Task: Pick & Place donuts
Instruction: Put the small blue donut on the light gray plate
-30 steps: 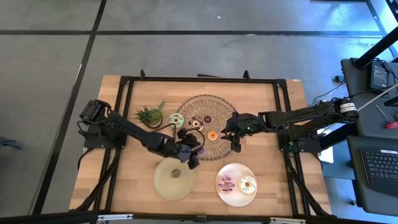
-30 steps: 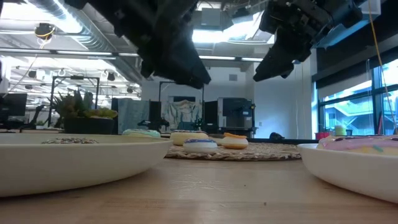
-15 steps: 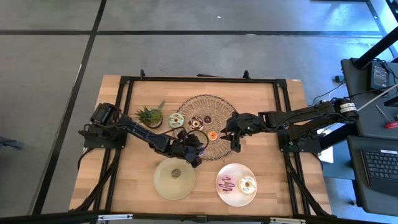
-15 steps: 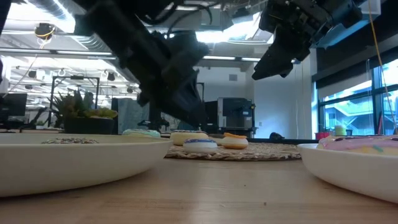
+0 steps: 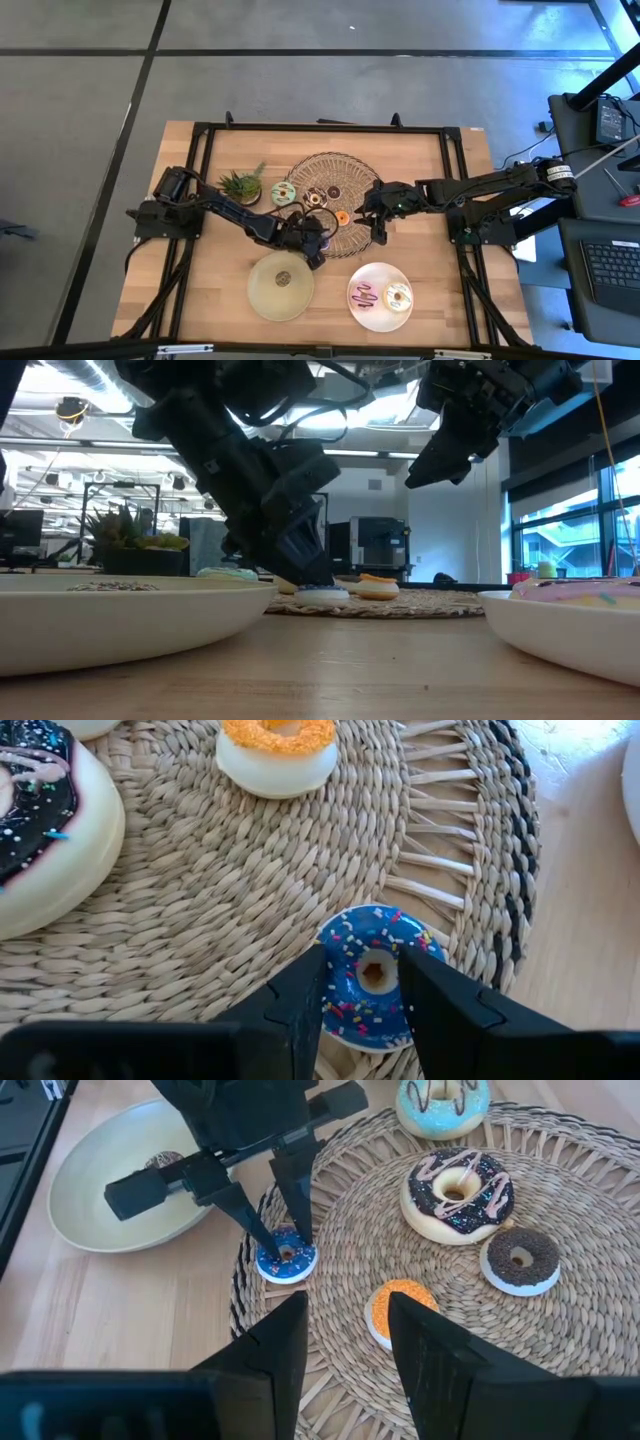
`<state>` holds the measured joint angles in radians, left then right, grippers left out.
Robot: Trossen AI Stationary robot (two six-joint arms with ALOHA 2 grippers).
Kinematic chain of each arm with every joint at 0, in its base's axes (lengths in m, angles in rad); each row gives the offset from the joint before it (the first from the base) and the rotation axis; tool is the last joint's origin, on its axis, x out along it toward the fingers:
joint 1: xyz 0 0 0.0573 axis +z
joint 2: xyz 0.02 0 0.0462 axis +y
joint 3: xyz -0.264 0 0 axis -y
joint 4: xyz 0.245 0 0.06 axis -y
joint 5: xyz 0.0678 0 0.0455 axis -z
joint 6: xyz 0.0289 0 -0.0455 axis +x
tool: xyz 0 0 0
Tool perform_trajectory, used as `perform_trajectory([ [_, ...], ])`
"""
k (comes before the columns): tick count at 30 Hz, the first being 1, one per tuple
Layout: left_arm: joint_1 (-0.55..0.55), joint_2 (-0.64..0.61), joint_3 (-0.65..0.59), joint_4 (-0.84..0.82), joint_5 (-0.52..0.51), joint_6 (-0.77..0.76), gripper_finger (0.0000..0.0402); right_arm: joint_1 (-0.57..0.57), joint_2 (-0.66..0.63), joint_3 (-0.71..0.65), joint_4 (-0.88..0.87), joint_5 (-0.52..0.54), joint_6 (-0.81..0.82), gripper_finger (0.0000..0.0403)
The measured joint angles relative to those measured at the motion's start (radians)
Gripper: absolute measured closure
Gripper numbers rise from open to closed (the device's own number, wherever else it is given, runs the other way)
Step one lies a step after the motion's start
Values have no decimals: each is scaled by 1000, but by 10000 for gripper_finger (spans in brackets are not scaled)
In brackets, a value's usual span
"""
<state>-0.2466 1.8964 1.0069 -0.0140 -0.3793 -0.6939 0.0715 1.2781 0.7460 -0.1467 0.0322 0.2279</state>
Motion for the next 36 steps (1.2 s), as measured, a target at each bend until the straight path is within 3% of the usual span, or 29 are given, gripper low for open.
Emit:
perform_trajectory([
  [7, 0, -1, 0, -3, 11, 26, 292, 0, 0, 0, 0, 0, -2, 260],
  [20, 0, -1, 2, -6, 34, 82, 393, 0, 0, 0, -1, 0, -2, 260],
  [26, 0, -27, 40, -24, 41, 182, 398, 0, 0, 0, -1, 0, -1, 260],
  [32, -11, -117, 72, -176, 79, 217, 399, 0, 0, 0, -8, 0, -1, 260],
  [36, -71, -195, 73, -313, 85, 141, 398, 0, 0, 0, -13, 0, 2, 260],
])
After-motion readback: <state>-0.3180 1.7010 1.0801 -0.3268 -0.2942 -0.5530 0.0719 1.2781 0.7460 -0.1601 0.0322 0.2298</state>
